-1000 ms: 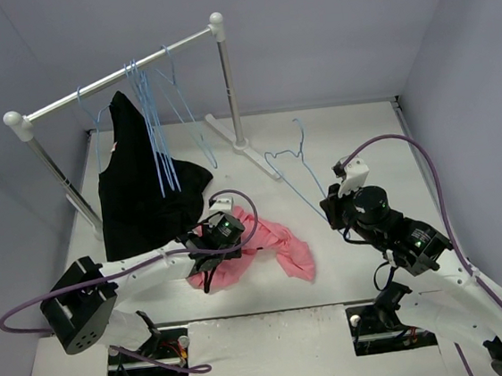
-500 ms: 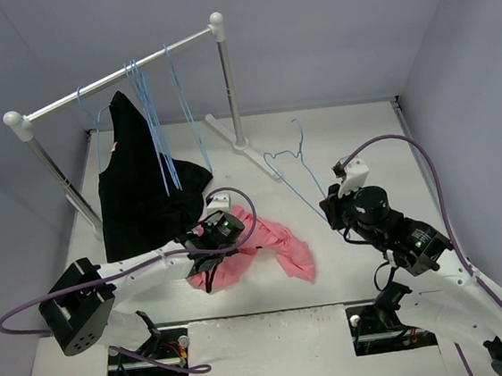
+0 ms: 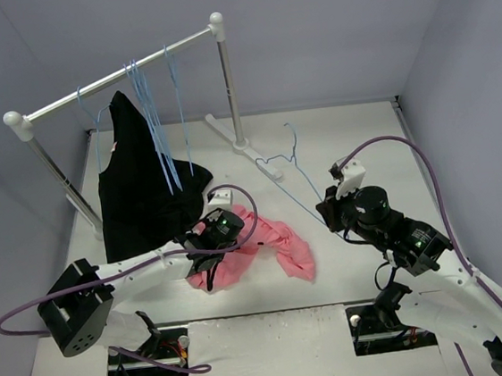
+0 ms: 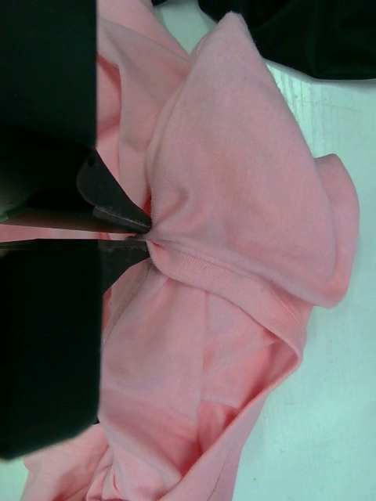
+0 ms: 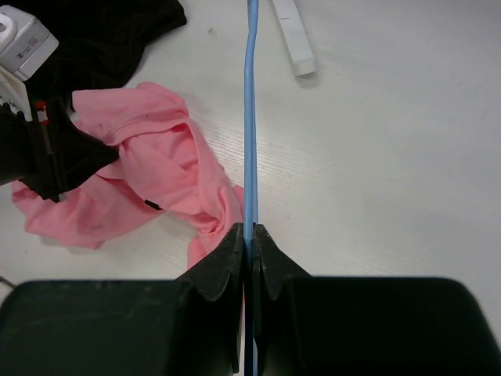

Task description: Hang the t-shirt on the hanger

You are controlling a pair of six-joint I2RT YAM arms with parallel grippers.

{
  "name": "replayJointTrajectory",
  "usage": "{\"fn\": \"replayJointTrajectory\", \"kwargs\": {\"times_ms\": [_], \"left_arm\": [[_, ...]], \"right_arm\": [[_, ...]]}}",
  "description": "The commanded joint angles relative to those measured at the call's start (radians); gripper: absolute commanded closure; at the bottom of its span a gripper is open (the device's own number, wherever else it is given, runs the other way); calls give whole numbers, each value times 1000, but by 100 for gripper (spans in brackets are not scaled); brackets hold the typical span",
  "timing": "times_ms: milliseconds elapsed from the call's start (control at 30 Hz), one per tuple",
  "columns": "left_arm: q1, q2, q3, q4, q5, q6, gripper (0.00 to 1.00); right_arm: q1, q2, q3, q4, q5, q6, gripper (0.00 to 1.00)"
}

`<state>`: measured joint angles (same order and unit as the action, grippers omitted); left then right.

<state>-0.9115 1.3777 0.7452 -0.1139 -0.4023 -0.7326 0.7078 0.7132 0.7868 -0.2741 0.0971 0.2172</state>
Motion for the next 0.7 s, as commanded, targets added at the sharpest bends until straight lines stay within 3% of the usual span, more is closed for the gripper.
{"fn": "replayJointTrajectory", "kwargs": {"times_ms": [0,267,667], "left_arm": [[22,-72,52,28,-26,76,100],[182,-67,176,-145,128,165,100],[262,29,469,-444,228,284,100]], "right_arm": [[-1,-27,11,58,-88,-21,100],[-2,-104,-17,58,-250,-8,100],[1,-154,-53,55,-338,12,100]]}}
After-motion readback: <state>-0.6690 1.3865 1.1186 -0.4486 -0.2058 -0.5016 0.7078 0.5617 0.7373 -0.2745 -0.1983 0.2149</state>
